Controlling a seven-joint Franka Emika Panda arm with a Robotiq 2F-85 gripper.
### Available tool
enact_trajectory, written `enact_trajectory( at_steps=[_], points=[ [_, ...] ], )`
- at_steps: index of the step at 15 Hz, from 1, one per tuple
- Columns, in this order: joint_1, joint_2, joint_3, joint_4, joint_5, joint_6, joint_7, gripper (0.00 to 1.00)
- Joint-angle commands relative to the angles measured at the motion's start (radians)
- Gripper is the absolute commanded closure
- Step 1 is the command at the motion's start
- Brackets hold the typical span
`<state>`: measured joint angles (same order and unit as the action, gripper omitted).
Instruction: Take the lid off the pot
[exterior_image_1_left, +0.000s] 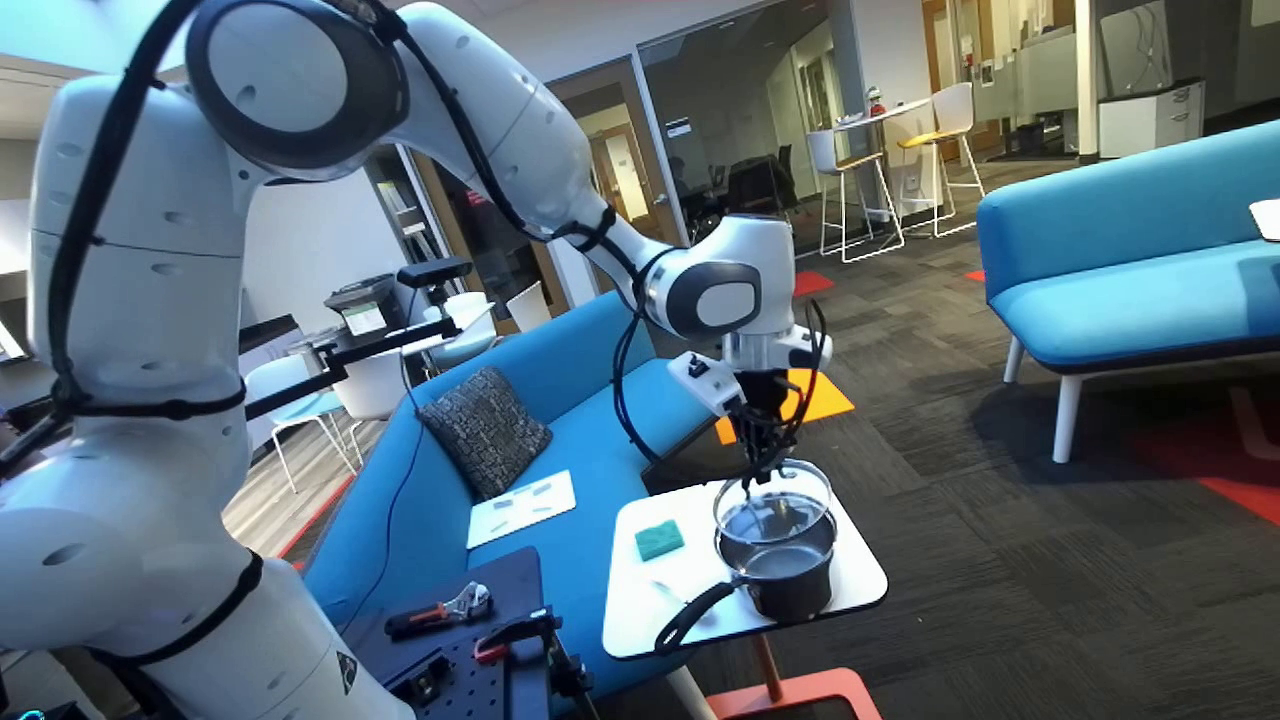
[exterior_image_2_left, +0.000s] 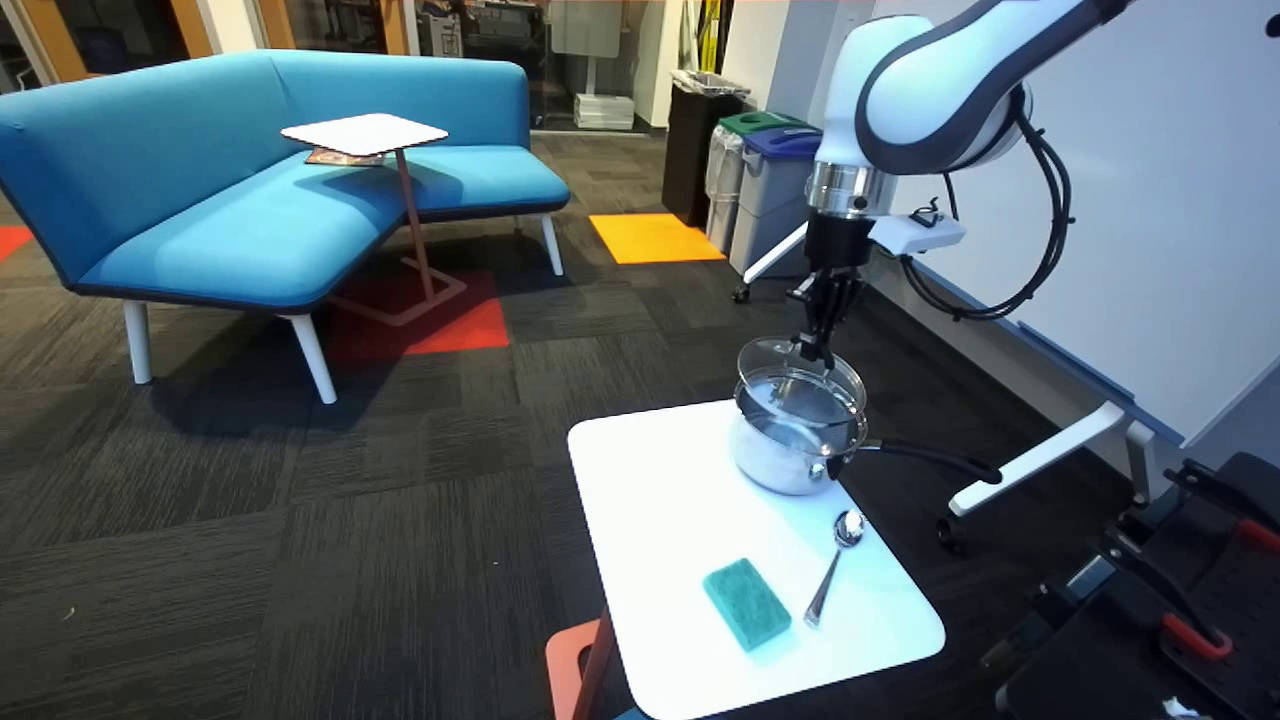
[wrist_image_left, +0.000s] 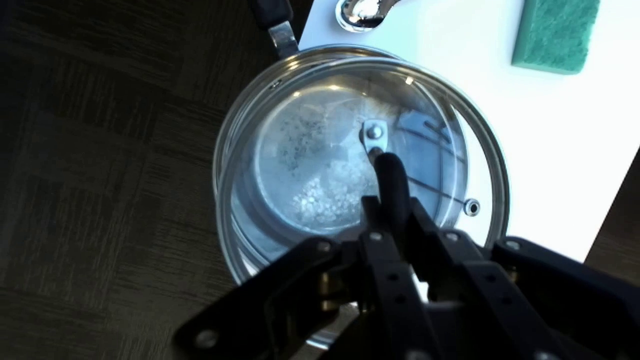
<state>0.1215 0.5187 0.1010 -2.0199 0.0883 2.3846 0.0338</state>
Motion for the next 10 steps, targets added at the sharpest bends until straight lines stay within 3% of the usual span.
enact_trajectory(
  at_steps=[1,10],
  points=[
    [0.011,-0.118,0.008,-0.059,-0.017,-0.032,0.004,0.96],
    [0.124,-0.061,0.055,0.112,-0.117,-0.109,0.020,0.96]
  ],
)
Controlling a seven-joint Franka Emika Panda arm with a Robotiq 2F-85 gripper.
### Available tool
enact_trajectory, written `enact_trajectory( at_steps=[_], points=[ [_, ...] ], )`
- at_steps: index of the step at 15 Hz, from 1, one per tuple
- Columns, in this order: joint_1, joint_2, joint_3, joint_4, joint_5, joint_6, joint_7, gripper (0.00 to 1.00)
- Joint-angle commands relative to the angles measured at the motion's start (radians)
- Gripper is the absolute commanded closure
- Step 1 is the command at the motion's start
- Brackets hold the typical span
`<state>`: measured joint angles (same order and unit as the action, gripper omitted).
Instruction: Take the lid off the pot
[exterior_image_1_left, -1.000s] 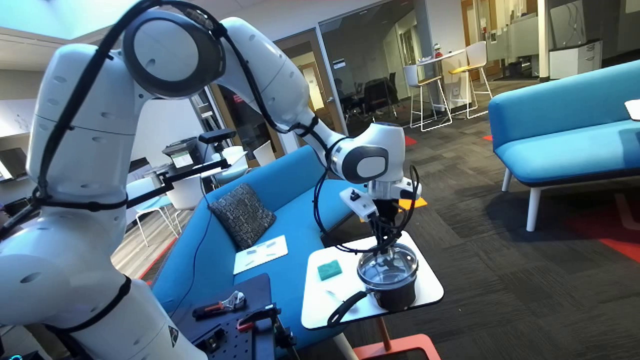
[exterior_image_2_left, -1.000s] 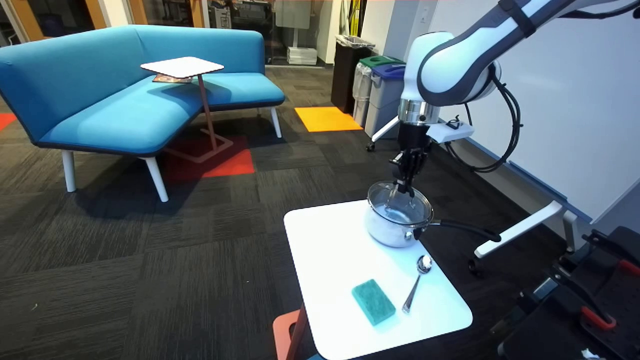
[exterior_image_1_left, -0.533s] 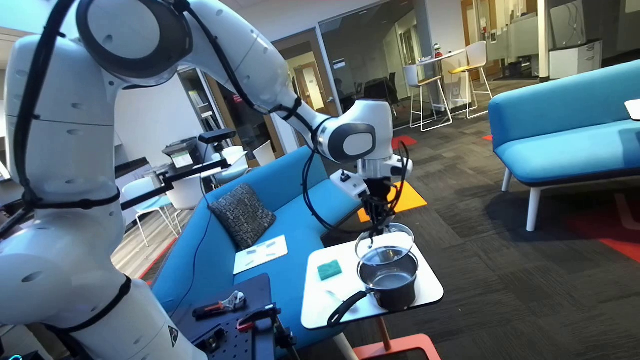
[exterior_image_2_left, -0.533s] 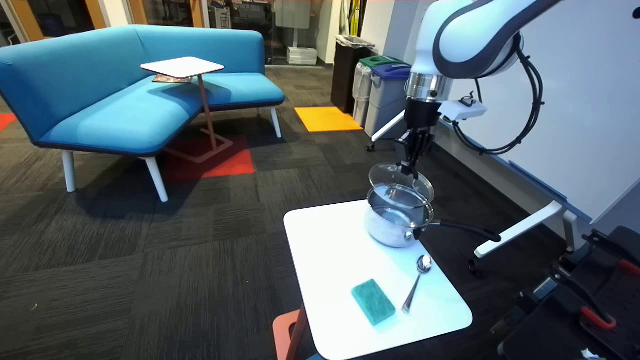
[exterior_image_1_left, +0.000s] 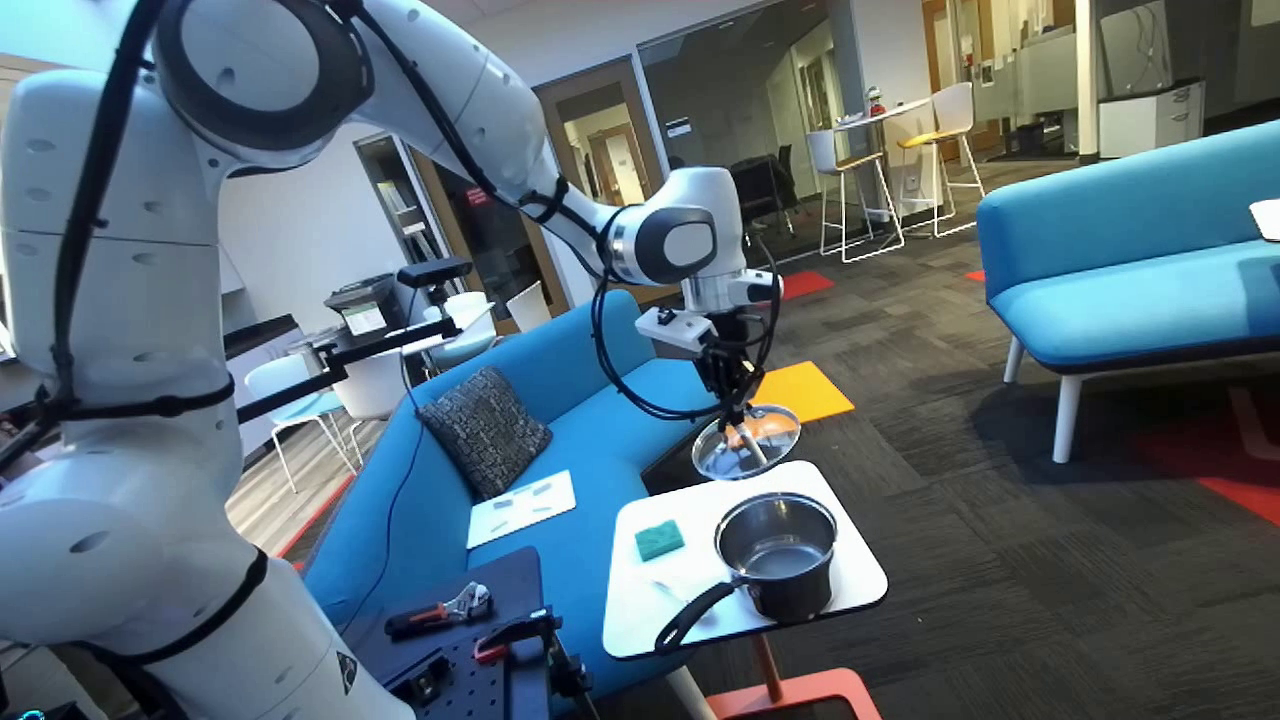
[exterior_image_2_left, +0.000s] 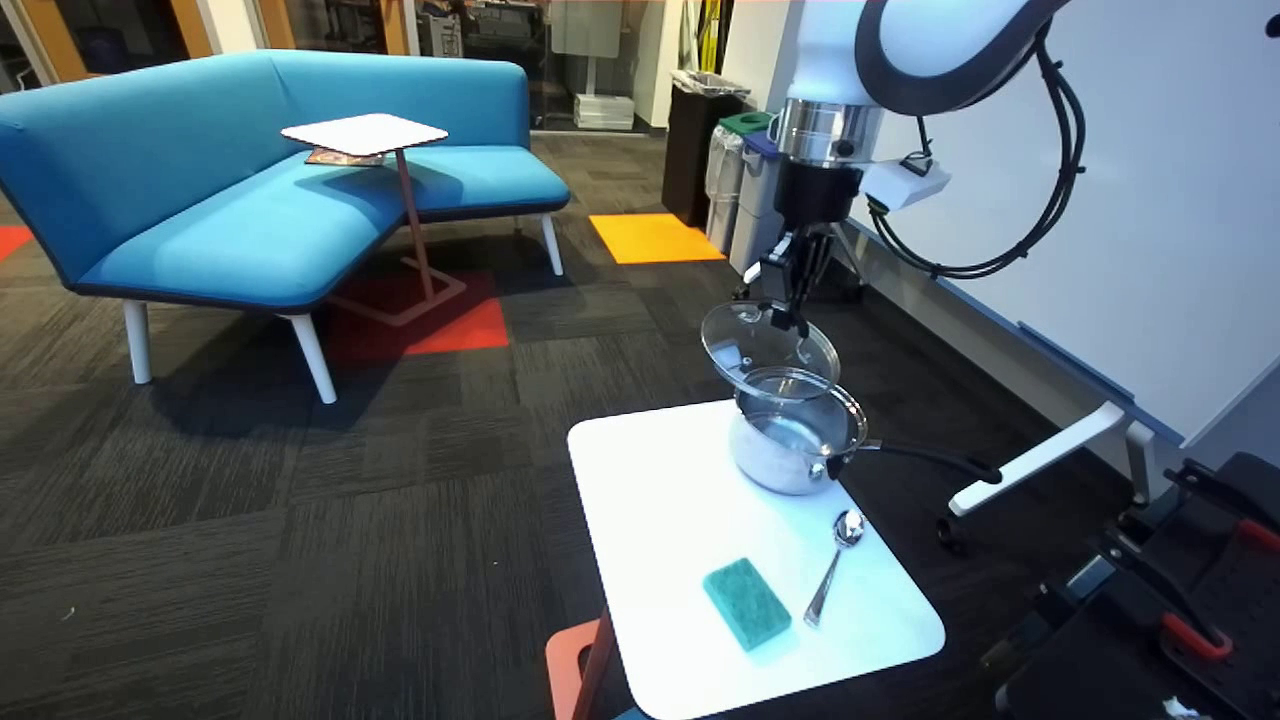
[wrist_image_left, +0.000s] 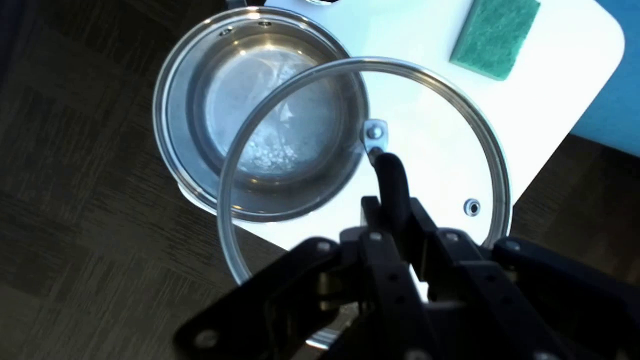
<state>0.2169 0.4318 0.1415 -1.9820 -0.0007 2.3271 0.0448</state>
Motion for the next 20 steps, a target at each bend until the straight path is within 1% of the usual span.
enact_trajectory(
  at_steps=[1,5,6,7,10,11,12,14,18,20],
  points=[
    [0.039,0.038,0.022,0.091,-0.032,-0.052,0.004,0.96],
    [0.075,0.111,0.049,0.183,-0.040,-0.099,-0.021,0.96],
    [0.067,0.076,0.041,0.113,-0.029,-0.042,-0.003,0.96],
    [0.073,0.089,0.044,0.124,-0.029,-0.043,-0.003,0.85],
    [0.071,0.099,0.043,0.122,-0.029,-0.042,-0.002,0.85],
    [0.068,0.099,0.042,0.122,-0.028,-0.042,-0.003,0.96],
    [0.055,0.134,0.060,0.136,-0.013,-0.028,-0.050,0.96],
    [0.058,0.173,0.071,0.144,-0.011,0.000,-0.083,0.96],
    [0.052,0.259,0.124,0.145,0.009,0.098,-0.176,0.96],
    [0.049,0.294,0.145,0.147,0.010,0.139,-0.201,0.96]
  ],
)
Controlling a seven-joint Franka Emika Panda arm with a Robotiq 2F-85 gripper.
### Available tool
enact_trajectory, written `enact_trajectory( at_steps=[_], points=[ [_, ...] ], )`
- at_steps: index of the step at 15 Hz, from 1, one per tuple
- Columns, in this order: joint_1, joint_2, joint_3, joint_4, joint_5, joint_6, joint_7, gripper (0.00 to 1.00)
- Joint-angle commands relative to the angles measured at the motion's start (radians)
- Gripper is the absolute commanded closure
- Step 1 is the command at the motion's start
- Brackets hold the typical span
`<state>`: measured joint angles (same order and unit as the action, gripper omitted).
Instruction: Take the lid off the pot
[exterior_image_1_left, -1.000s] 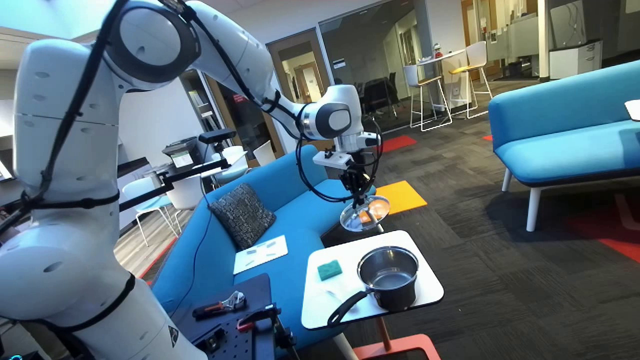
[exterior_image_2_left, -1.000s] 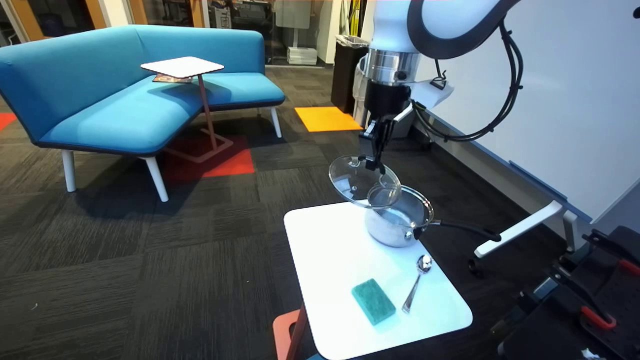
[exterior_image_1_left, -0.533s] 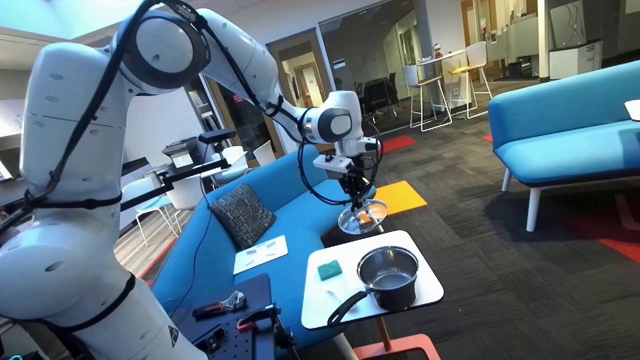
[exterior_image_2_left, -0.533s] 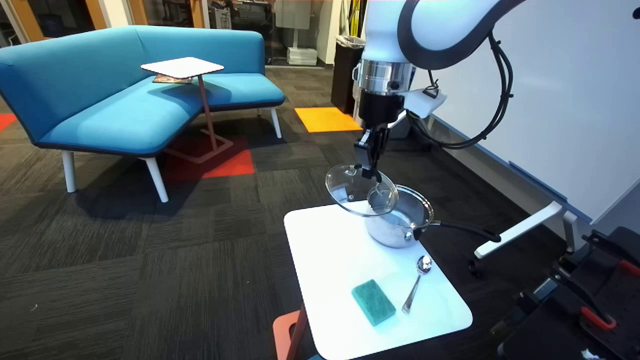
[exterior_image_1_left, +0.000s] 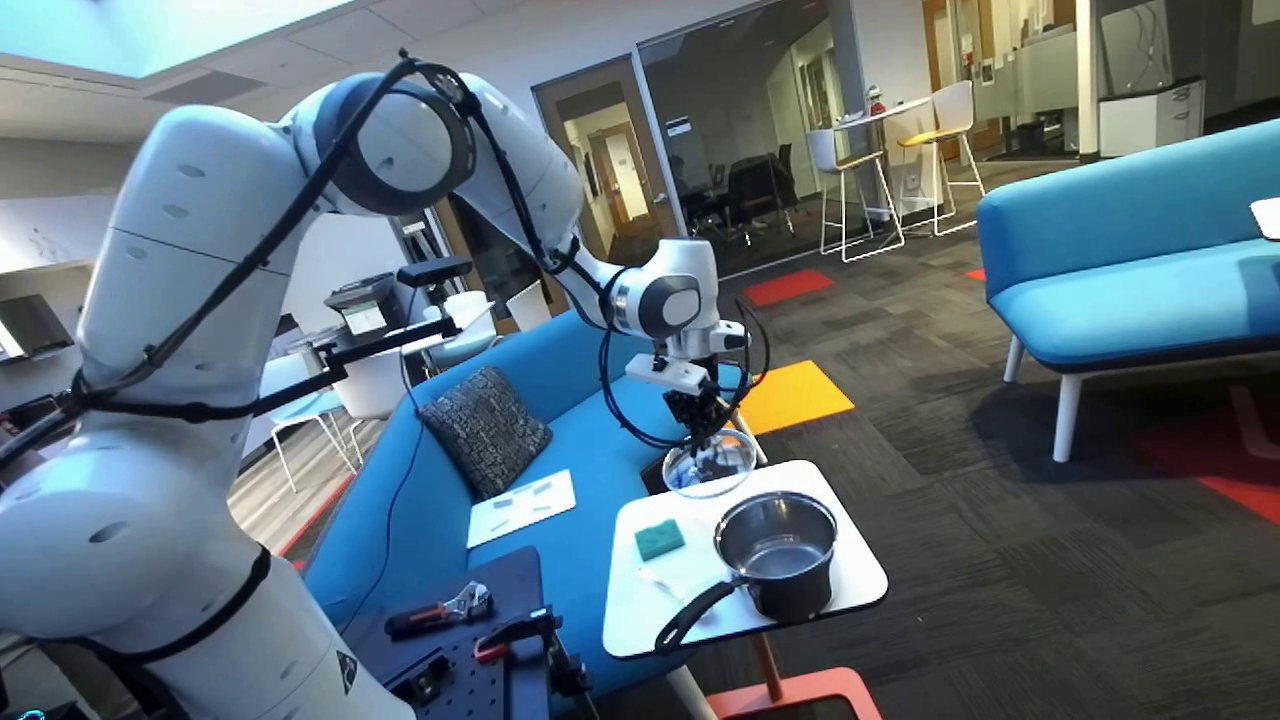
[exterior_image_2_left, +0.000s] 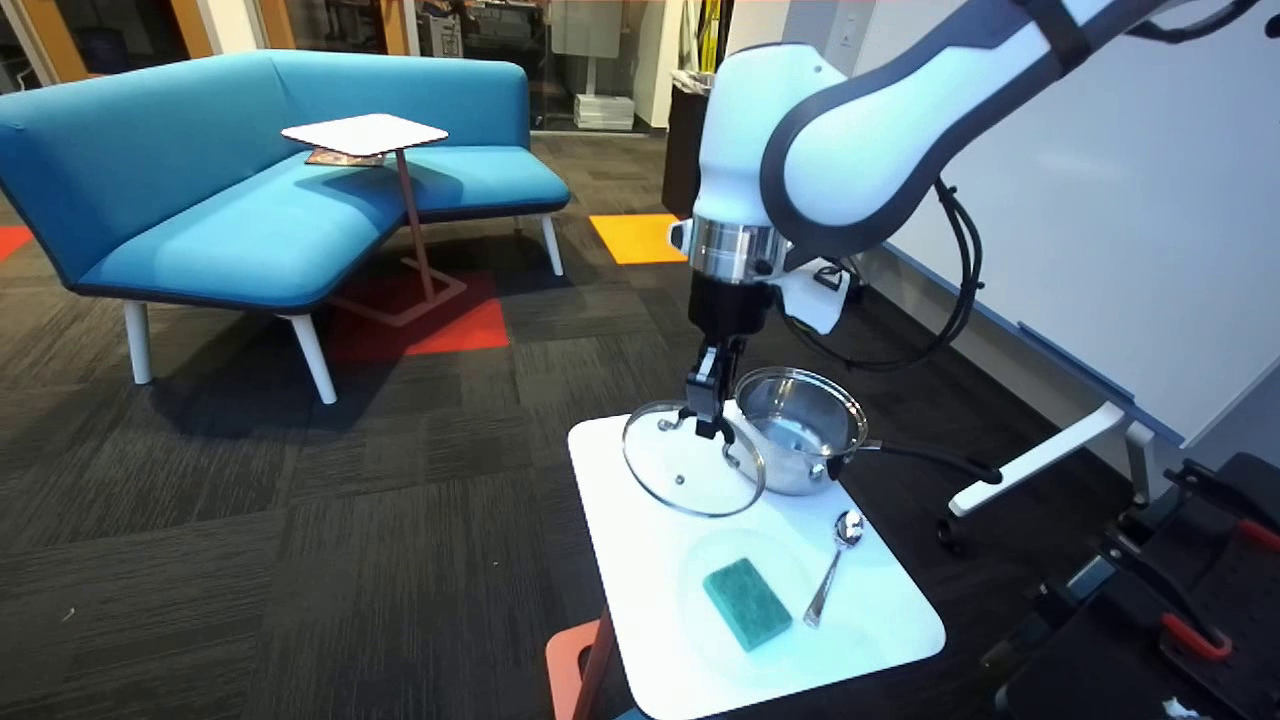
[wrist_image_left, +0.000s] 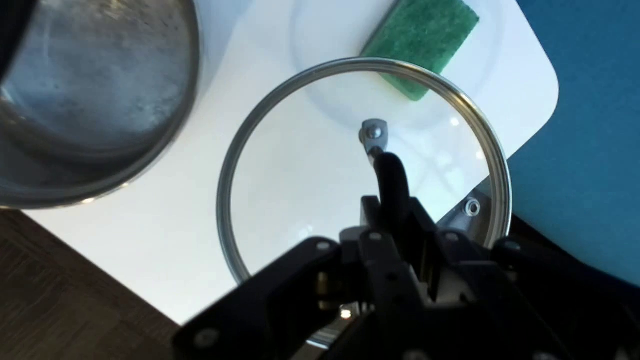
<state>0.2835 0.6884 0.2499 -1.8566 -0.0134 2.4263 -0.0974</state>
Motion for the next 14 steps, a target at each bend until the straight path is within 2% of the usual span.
enact_trajectory(
  at_steps=[1,6,11,14],
  points=[
    [-0.019,0.053,0.043,0.024,0.022,0.054,-0.067,0.96],
    [0.007,0.121,0.017,0.073,-0.006,0.080,-0.035,0.96],
    [0.019,0.185,0.002,0.156,-0.017,0.061,-0.024,0.96],
    [0.047,0.214,-0.031,0.198,-0.039,0.048,0.011,0.96]
  ],
)
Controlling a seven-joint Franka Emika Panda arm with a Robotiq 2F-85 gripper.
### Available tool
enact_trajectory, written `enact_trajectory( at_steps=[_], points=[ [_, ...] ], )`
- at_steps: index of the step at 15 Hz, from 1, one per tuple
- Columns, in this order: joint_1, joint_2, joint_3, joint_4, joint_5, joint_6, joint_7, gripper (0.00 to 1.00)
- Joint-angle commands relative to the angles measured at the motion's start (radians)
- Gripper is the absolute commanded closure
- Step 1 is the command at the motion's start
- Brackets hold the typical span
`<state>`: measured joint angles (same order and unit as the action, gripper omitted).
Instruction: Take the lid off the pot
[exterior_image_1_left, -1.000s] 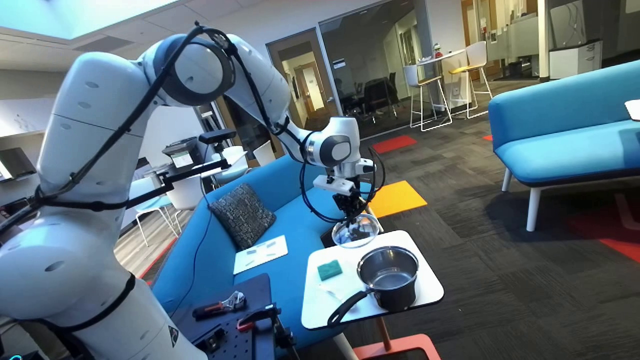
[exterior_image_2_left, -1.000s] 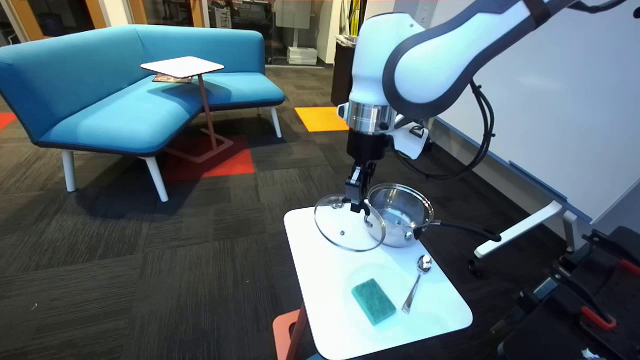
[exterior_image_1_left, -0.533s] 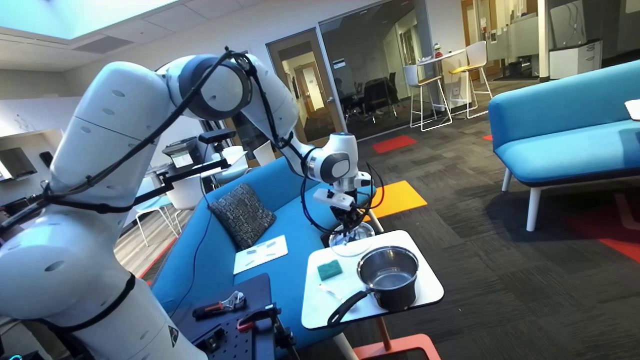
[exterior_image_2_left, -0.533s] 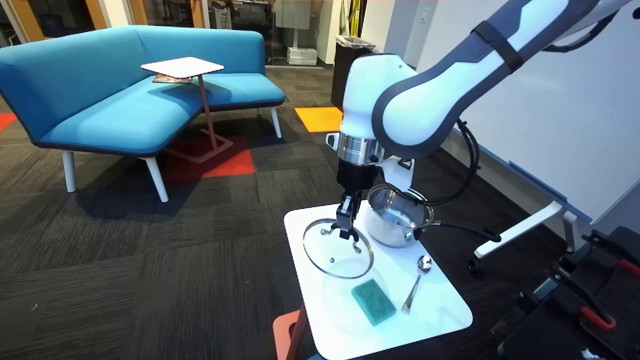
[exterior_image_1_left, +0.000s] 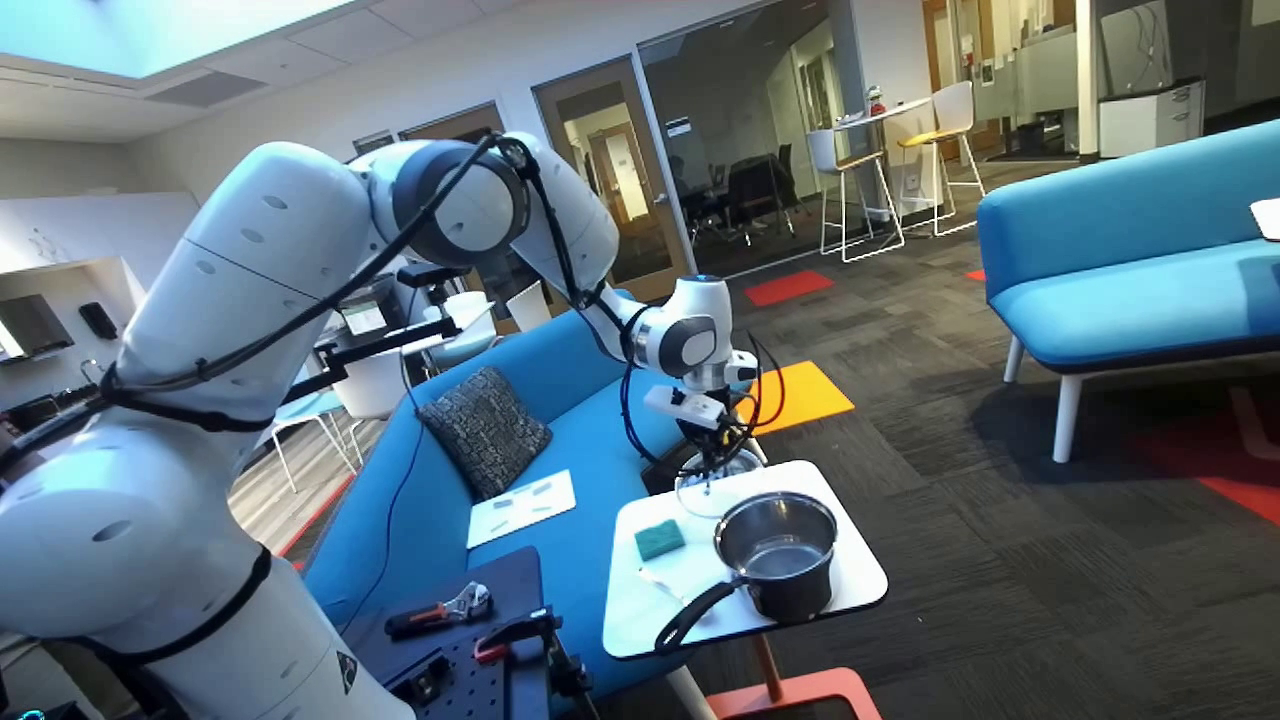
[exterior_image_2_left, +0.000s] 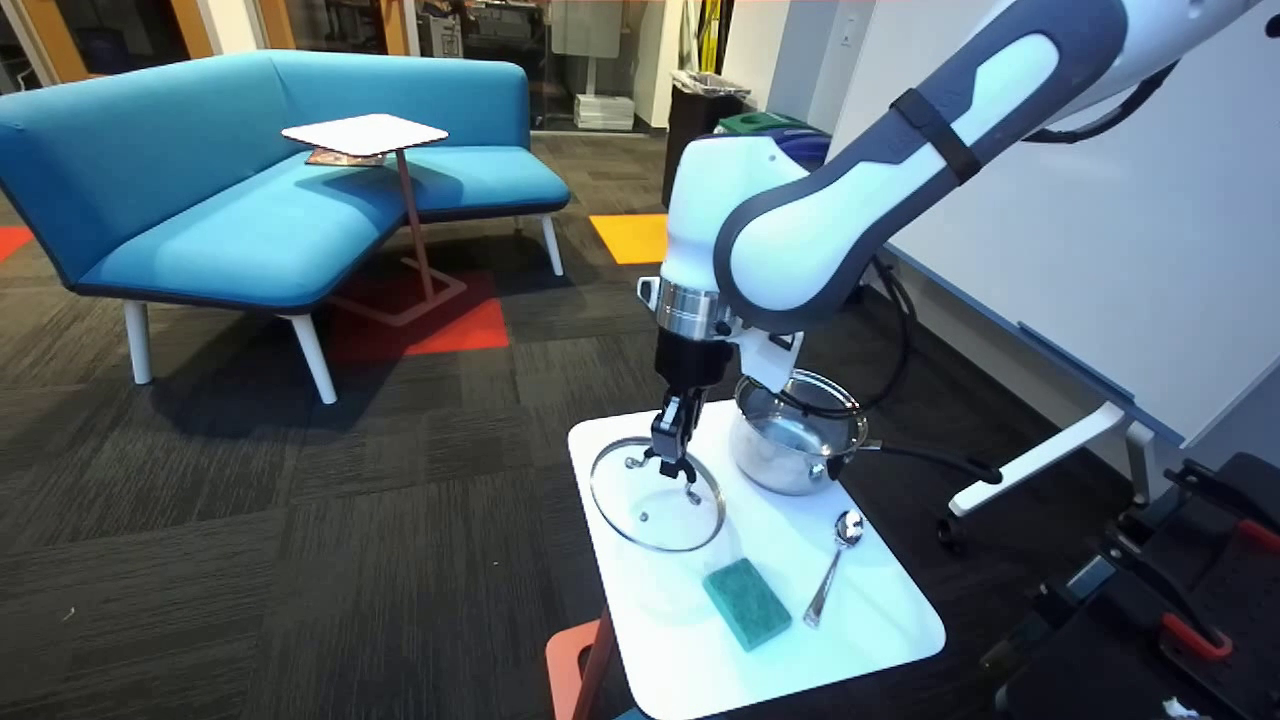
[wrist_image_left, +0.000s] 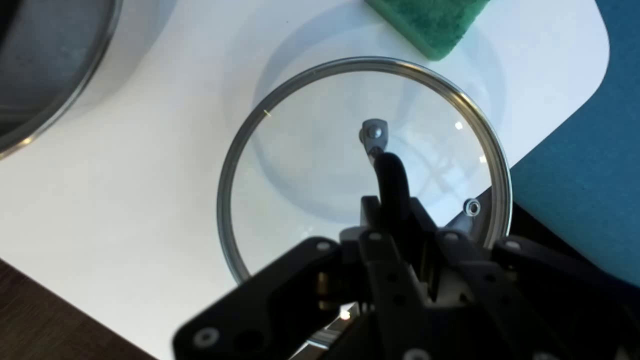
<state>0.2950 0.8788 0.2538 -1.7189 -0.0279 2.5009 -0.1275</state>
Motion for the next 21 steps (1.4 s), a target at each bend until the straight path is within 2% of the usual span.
enact_trajectory(
  at_steps=[1,6,13,14,15,19,21],
  points=[
    [0.047,0.033,-0.048,0.073,-0.031,-0.030,0.052,0.96],
    [0.091,0.083,-0.095,0.136,-0.064,-0.065,0.107,0.96],
    [0.115,0.132,-0.106,0.220,-0.069,-0.152,0.131,0.96],
    [0.117,0.137,-0.107,0.233,-0.069,-0.170,0.134,0.81],
    [0.119,0.143,-0.108,0.245,-0.070,-0.185,0.135,0.60],
    [0.130,0.145,-0.116,0.284,-0.078,-0.251,0.145,0.31],
    [0.124,0.100,-0.109,0.244,-0.083,-0.256,0.145,0.16]
  ],
)
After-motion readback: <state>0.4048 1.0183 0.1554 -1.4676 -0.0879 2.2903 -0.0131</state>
